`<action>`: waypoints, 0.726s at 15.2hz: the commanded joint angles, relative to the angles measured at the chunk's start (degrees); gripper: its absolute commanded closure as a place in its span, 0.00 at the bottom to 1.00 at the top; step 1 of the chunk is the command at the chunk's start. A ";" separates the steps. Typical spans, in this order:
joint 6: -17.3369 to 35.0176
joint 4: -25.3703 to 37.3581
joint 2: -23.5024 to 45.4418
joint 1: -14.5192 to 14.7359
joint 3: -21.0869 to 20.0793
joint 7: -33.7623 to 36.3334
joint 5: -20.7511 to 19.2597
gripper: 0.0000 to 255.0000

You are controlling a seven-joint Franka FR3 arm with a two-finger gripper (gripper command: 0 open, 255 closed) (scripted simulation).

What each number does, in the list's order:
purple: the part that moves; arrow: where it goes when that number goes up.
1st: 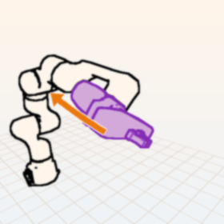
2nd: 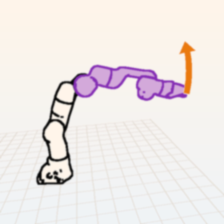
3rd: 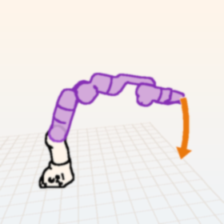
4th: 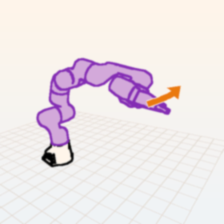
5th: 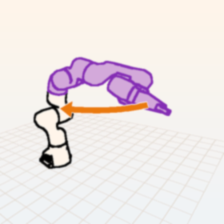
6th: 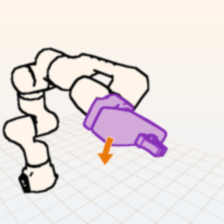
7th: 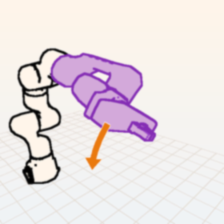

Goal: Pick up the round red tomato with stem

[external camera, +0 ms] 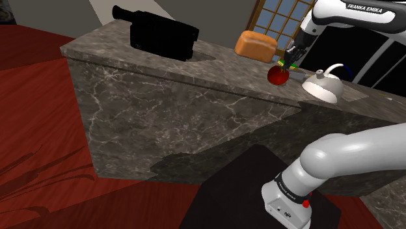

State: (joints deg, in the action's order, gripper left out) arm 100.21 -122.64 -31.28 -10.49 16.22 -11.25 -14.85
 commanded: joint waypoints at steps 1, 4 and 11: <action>-0.84 0.84 0.35 0.07 -0.06 -0.10 0.13 1.00; -3.02 3.57 0.90 0.20 -0.26 -0.44 0.41 1.00; -8.10 10.37 2.58 0.50 -0.62 -1.30 1.03 1.00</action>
State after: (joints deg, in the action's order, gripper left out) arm 92.94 -113.16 -28.73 -10.02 15.72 -12.47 -13.88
